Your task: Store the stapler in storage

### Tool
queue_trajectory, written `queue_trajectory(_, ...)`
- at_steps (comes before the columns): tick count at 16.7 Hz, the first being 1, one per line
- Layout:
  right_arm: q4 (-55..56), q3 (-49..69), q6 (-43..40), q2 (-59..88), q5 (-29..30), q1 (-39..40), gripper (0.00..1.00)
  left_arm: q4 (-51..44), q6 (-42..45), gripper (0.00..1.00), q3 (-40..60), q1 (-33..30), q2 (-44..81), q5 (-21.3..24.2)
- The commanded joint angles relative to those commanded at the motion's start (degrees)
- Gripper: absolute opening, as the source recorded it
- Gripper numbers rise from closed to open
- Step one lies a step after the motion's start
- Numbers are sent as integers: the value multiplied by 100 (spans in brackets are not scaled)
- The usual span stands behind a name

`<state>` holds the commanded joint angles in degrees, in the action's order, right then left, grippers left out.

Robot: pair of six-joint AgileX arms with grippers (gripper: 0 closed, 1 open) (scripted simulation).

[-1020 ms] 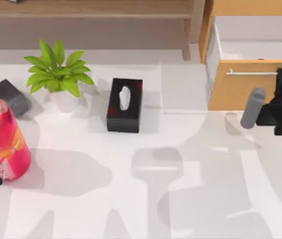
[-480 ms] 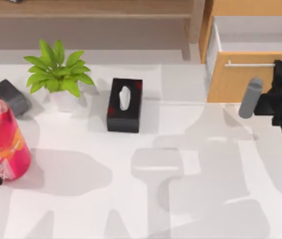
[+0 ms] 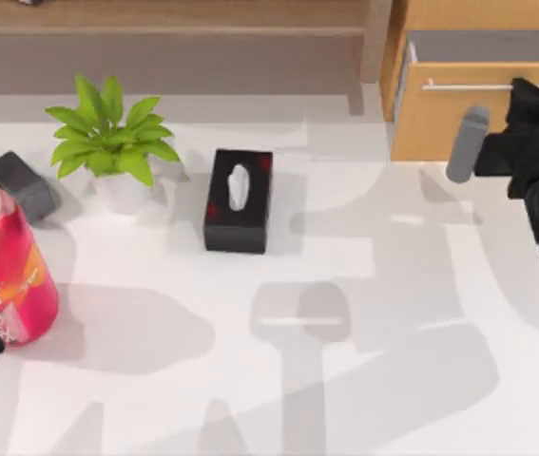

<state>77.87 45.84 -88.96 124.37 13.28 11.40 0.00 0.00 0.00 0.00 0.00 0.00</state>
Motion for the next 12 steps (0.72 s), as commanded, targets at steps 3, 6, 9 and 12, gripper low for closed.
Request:
queue_trajectory(3,-63,103,2,34,-19,-20,0,0,0,100,0,0,0,0)
queue_trajectory(6,-71,93,14,25,-6,-8,0,0,0,100,0,0,0,0)
queue_trajectory(9,-265,456,-15,209,-33,-61,0,0,0,100,0,0,0,0)
queue_trajectory(12,-613,1073,-11,495,-114,-122,0,0,0,100,0,0,0,0)
